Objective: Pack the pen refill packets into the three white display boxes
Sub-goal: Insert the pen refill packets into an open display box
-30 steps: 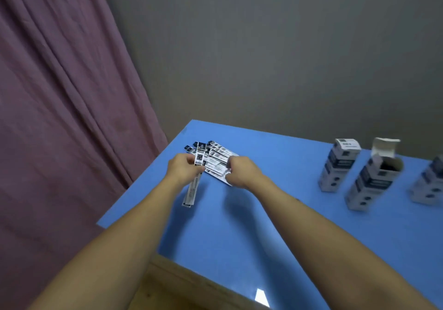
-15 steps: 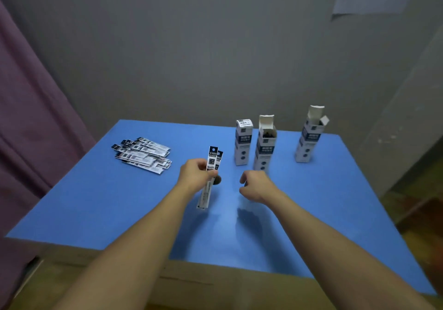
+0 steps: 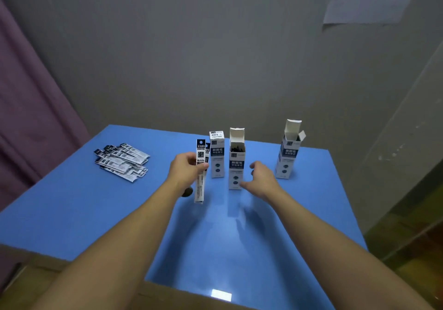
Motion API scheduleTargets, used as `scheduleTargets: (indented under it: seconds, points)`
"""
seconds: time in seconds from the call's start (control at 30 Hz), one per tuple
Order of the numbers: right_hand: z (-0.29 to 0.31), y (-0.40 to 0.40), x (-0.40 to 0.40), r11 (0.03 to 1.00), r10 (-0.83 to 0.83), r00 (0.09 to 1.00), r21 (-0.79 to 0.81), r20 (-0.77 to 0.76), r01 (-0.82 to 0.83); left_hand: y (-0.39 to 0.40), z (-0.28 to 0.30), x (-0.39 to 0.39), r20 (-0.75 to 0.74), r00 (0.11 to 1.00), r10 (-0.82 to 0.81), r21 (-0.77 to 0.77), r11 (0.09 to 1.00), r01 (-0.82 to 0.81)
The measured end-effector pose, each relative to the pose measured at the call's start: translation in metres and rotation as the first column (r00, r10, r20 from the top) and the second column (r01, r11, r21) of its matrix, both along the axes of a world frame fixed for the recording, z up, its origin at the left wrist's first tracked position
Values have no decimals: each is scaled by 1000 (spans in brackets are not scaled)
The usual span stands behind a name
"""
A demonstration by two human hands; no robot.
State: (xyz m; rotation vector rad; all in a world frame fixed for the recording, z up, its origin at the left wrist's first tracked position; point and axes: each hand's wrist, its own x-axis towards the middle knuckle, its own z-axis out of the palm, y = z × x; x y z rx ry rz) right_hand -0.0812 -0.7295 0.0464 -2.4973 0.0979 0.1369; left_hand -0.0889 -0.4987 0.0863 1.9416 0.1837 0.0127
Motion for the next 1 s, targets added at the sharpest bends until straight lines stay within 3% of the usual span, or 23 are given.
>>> scheduleTargets:
  seconds: [0.17,0.4,0.63,0.77,1.0]
  points:
    - [1,-14,40,981,63,993,178,103,-80,-17,16,8,33,997,68,-136,989,-63]
    - [-5,-14,61,892,238,968,378,75,-249,-31,47,-3,190,966,175,-260,958,-122]
    - [-4,-20,48,845,324,922,374,209,-382,-49,84,-13,349,908,231,-356,929,-100]
    - [4,-22,36,803,352,900,410,258,-432,-71,101,-23,441,868,227,-458,889,-1]
    - [19,-25,21,760,363,875,441,321,-477,-97,104,-32,482,853,199,-397,918,9]
